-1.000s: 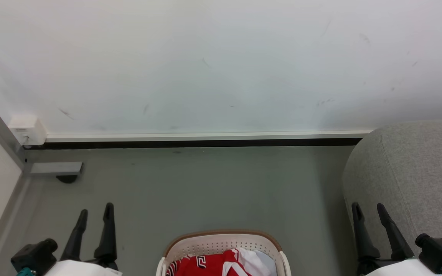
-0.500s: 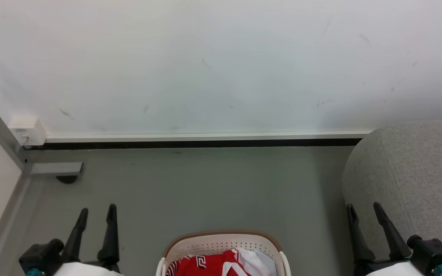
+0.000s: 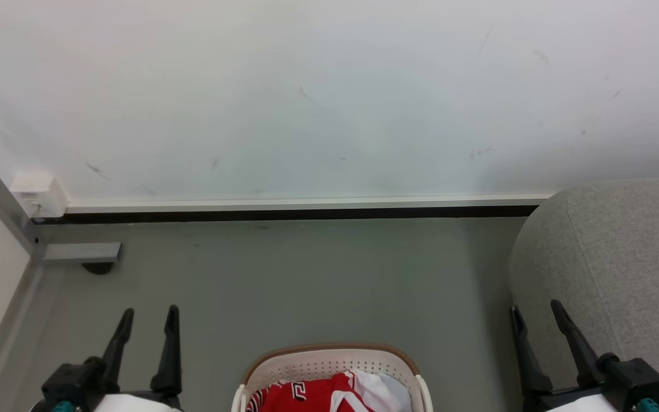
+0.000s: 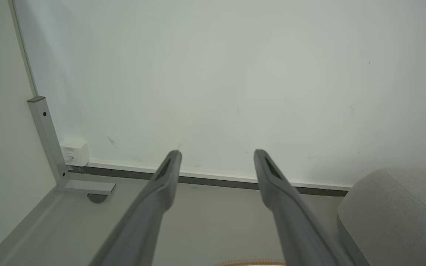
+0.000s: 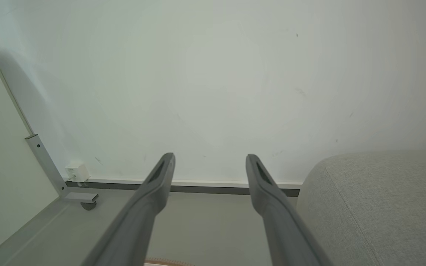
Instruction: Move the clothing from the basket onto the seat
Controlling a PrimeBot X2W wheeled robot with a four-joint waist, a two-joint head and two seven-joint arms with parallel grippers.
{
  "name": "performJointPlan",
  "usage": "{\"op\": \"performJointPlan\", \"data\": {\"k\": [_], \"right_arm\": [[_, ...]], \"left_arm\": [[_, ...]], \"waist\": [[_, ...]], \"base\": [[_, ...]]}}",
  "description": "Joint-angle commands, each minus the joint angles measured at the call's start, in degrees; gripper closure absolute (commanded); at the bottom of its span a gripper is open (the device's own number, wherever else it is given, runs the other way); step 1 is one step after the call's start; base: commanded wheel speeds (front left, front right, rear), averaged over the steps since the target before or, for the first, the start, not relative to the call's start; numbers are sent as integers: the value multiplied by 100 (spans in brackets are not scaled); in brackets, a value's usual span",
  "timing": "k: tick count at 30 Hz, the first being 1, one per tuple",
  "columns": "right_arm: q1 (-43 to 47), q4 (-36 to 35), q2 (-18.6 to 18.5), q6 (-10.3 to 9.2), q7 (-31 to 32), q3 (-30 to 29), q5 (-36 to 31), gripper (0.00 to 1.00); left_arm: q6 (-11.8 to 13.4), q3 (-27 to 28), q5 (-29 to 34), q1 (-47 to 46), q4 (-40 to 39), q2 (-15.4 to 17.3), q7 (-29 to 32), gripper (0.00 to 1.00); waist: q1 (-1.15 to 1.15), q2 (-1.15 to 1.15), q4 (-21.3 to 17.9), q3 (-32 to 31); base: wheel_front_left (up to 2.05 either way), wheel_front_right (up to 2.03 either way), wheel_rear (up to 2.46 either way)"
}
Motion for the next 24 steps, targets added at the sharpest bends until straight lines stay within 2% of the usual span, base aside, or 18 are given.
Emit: {"op": "performJointPlan", "data": {"k": [1,17,24], "right_arm": [[-68,-17,-49,-10,-47,24,-148,0],[-52,-79,-48,-12,-214,73,-629,0],[-33,-66,-47,-12,-228,90,-632,0]], "left_arm": [[-23,2,147,2,-9,46,-80,0],[-37,-1,766,-33,-9,43,-231,0],[-37,30,765,-49,33,11,-240,0]], "waist": [[0,0,-4,3],[0,0,-9,26],[0,0,7,30]], "base": [[0,0,0],[0,0,0],[0,0,0]]}}
